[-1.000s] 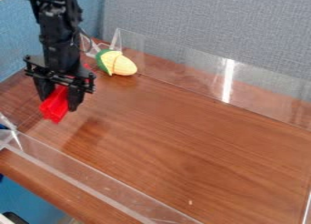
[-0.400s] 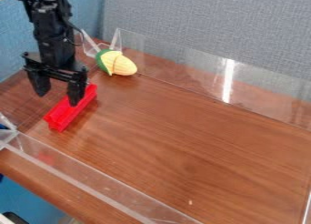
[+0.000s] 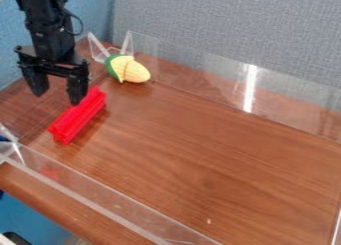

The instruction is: Put the red object to the left side of the table

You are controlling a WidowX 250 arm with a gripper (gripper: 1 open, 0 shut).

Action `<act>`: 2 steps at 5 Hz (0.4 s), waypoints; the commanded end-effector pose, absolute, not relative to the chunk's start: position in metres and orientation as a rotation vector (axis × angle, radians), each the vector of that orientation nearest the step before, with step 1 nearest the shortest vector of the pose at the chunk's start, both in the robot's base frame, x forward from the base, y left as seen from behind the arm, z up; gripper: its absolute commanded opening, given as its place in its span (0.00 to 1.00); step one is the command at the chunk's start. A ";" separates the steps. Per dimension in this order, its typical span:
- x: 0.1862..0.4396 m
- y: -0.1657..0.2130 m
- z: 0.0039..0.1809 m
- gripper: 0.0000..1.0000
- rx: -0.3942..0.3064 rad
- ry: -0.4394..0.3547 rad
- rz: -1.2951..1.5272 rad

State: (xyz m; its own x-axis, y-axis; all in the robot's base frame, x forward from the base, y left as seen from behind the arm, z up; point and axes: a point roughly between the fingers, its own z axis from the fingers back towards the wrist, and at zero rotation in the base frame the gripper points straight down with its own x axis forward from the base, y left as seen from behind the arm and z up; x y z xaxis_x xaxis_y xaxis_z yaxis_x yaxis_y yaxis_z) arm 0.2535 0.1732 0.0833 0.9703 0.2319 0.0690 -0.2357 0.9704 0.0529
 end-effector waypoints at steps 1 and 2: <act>0.259 0.163 0.106 1.00 0.080 -0.124 0.242; 0.260 0.153 0.110 1.00 0.065 -0.122 0.233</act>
State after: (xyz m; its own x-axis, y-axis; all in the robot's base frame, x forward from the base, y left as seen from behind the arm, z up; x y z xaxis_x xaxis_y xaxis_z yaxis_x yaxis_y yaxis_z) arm 0.2569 0.1546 0.0919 0.9715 0.2260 0.0710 -0.2288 0.9728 0.0349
